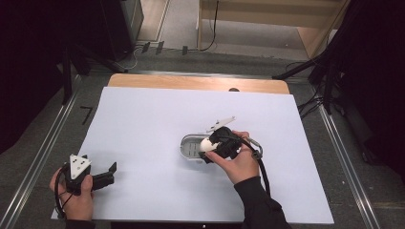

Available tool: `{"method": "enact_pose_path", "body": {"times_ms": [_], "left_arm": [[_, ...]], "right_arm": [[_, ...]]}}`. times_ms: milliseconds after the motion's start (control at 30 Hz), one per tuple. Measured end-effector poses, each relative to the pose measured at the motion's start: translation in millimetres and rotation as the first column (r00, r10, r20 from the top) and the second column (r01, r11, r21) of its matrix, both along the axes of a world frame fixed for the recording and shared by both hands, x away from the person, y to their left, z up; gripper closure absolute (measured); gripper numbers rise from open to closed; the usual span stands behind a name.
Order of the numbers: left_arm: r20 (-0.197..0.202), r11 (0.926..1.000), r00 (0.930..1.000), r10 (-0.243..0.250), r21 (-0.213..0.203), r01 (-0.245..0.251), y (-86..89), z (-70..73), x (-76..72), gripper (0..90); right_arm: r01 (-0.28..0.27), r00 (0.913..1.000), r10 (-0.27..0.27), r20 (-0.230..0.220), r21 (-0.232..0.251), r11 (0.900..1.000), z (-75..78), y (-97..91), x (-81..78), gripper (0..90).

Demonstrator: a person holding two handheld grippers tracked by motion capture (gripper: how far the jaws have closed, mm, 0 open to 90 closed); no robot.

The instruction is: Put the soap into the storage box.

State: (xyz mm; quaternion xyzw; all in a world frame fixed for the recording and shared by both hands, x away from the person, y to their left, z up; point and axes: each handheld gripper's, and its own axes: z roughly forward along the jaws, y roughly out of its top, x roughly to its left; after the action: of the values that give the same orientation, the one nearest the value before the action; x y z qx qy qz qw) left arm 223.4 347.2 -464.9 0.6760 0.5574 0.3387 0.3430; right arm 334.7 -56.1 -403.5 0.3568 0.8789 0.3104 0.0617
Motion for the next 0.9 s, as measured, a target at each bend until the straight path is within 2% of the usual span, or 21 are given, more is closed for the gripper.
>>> {"method": "enact_pose_path", "body": {"times_ms": [500,900], "left_arm": [[0.000,1.0000,1.0000,0.002,-0.002,-0.002,0.1,0.0,0.0,0.2],[-0.001,1.0000,1.0000,0.002,-0.001,-0.002,0.2,0.1,0.0,0.2]], "right_arm": [[-0.028,0.9996,0.028,-0.007,-0.003,0.9996,-0.2,14.1,1.6,25.0],[-0.028,0.9993,0.027,-0.025,-0.011,0.9996,-4.6,19.1,5.4,25.0]]}}
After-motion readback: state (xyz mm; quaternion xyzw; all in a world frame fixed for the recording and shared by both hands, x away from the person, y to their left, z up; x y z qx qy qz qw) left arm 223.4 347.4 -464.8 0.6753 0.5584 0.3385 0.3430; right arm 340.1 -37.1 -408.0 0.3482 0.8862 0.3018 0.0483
